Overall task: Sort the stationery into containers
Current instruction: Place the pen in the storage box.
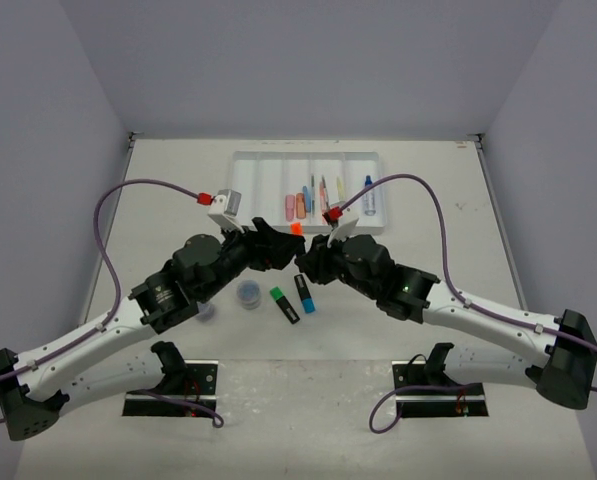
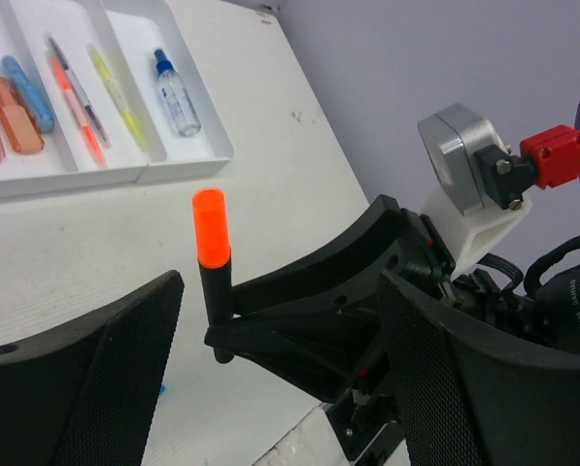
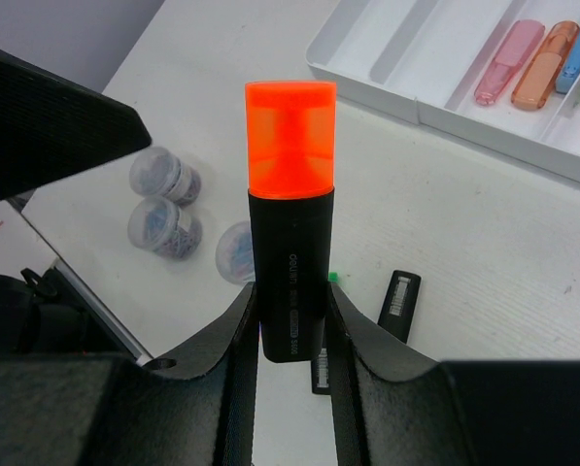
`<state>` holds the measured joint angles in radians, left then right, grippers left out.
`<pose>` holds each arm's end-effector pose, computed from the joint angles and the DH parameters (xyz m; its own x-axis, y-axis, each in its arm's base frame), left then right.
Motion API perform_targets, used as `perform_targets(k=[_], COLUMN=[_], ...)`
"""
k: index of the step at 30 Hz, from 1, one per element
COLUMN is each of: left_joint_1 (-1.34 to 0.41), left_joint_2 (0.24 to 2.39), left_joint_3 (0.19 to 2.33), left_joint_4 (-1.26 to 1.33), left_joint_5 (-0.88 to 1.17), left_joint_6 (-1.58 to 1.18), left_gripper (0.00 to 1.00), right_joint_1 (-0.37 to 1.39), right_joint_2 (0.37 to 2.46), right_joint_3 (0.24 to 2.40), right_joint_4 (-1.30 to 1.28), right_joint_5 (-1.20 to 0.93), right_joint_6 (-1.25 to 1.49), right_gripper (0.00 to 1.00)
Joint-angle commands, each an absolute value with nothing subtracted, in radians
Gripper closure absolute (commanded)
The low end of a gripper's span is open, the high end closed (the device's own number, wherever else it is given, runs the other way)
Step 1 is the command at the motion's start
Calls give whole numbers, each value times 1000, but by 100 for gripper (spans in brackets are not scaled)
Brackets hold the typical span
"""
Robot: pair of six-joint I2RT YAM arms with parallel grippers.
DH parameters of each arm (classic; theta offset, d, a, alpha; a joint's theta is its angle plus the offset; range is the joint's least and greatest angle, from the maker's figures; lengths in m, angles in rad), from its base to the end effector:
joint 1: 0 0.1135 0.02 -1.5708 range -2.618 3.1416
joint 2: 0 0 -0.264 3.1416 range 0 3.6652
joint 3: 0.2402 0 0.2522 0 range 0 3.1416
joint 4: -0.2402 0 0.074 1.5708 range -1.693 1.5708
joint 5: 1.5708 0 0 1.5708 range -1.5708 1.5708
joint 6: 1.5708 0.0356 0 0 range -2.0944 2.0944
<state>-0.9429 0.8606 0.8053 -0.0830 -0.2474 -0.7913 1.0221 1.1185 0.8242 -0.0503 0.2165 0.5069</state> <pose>0.1265 -0.1594 0.3451 -0.5137 -0.4663 -0.7202 0.3938 0.6177 -0.6807 0.1415 0.2168 0.3006 -0.5074 0.0791 -0.8581 -0.5508 0.7361 0.3935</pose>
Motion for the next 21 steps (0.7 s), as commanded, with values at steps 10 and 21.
perform_targets(k=[10,21], left_joint_1=[-937,-937], left_joint_2=[876,1015], left_joint_3=[857,915], left_joint_4=[-73,-18], left_joint_5=[-359,-379], left_joint_6=[-729,-711], left_gripper=[22,92], right_joint_1=[1032,1033], right_joint_2=[1032,1026], right_joint_3=[823,816], right_joint_4=[109,163], right_joint_5=[81,75], right_joint_6=[455,455], right_gripper=[100,98])
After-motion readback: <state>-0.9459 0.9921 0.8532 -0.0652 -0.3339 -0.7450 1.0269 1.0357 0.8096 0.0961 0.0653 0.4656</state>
